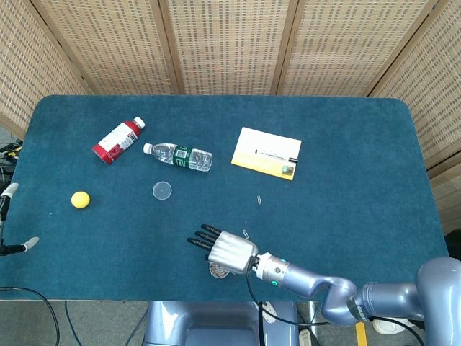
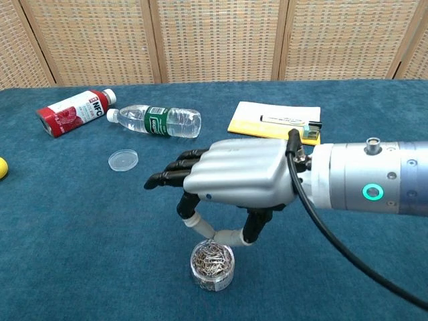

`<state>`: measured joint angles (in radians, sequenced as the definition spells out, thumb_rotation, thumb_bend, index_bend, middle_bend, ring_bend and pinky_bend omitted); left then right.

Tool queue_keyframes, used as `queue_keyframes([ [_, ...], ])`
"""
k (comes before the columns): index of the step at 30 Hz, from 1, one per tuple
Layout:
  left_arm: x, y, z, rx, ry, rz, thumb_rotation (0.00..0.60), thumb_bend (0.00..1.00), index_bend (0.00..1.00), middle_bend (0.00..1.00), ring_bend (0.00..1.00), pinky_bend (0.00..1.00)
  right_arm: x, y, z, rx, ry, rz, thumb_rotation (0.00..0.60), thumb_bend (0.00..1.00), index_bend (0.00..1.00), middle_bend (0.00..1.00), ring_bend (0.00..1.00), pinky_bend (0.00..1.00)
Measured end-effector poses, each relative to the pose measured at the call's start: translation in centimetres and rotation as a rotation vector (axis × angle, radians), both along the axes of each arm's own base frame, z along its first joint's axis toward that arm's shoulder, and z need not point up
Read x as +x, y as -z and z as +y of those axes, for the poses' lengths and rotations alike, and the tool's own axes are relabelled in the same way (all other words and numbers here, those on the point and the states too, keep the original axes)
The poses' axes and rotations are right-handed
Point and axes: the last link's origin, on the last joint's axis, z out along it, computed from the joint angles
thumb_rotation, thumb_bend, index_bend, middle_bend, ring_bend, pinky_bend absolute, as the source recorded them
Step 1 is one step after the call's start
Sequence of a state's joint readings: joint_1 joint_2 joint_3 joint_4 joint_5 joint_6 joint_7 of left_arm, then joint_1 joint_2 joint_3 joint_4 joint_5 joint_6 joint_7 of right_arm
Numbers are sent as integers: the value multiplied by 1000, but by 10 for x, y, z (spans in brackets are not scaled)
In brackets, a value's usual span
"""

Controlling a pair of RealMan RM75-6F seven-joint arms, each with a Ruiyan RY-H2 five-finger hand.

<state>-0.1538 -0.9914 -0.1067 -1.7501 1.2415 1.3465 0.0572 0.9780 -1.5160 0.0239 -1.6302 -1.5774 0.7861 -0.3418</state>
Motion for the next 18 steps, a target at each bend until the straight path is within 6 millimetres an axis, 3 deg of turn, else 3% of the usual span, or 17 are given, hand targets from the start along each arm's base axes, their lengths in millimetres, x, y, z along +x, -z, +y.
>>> queue_keyframes([
  [6,0,1,0,-6,1,3,600,0,0,0,0,0,2,11,6,9,-17,20,600,449,631,0,0,0],
  [18,0,2,1,-7,-5,5,600,0,0,0,0,0,-5,25,-4,-8,18,69,600,449,630,0,0,0],
])
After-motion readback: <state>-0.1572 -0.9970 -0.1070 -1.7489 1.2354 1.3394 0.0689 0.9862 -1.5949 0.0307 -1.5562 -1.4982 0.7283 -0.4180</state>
